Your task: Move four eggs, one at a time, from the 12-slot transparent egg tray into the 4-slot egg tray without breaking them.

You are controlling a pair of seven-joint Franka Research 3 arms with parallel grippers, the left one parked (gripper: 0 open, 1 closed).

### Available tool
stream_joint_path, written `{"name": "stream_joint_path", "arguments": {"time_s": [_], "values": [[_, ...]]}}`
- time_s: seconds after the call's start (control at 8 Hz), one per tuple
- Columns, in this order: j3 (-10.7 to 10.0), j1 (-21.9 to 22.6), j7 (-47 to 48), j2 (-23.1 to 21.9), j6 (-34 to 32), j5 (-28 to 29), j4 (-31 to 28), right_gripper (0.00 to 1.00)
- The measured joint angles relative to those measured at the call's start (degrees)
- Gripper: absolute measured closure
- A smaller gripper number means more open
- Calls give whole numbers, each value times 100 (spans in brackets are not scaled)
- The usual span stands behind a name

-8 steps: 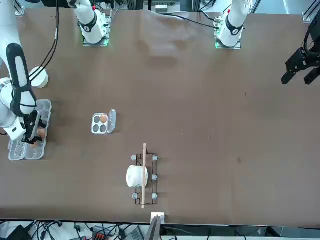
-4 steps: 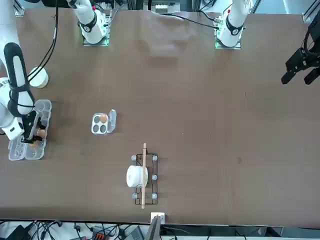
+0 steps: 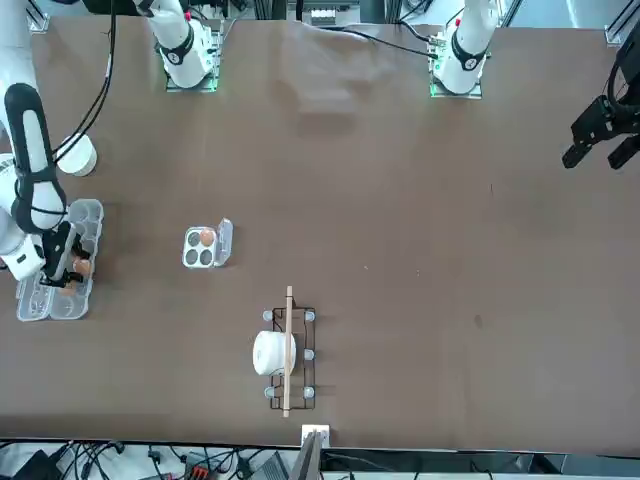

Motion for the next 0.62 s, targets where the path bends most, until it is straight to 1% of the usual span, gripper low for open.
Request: {"name": "stream_joint_path", "arguments": {"time_s": [0.25, 0.5, 0.62], "values": [[4, 74, 696, -404, -683, -103, 66, 42], [22, 260, 2079, -823, -1522, -418, 73, 42], [28, 413, 2900, -985, -1985, -463, 70, 42]]}}
